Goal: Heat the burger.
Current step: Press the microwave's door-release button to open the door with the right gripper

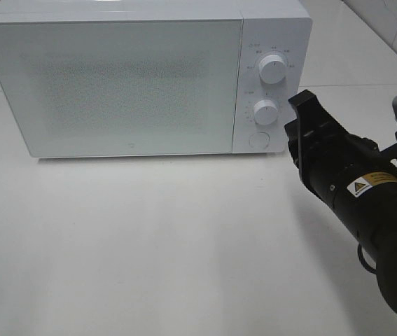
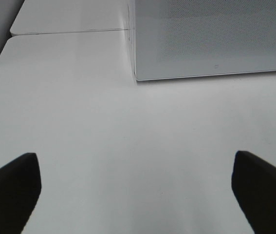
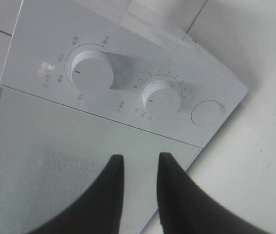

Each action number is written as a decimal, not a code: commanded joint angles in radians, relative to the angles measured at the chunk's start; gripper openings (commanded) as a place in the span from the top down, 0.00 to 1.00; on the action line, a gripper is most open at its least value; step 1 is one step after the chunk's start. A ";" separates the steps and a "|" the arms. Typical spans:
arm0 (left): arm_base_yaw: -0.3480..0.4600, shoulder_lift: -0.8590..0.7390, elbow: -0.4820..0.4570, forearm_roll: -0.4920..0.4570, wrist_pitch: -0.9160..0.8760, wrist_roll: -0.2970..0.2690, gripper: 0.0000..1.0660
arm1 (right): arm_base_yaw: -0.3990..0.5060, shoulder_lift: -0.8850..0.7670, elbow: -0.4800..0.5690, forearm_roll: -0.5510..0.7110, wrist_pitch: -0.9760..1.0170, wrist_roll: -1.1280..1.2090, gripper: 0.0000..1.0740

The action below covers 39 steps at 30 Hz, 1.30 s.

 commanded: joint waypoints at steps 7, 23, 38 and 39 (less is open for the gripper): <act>0.001 -0.023 0.003 0.000 -0.011 0.000 0.06 | 0.006 -0.002 0.002 -0.014 0.047 0.308 0.99; 0.001 -0.023 0.003 0.000 -0.011 0.000 0.06 | -0.001 0.107 -0.032 -0.052 0.067 0.401 1.00; 0.001 -0.023 0.003 0.000 -0.011 0.000 0.06 | -0.217 0.259 -0.174 -0.310 0.156 0.525 1.00; 0.001 -0.023 0.003 0.000 -0.011 0.000 0.06 | -0.217 0.259 -0.174 -0.310 0.156 0.525 1.00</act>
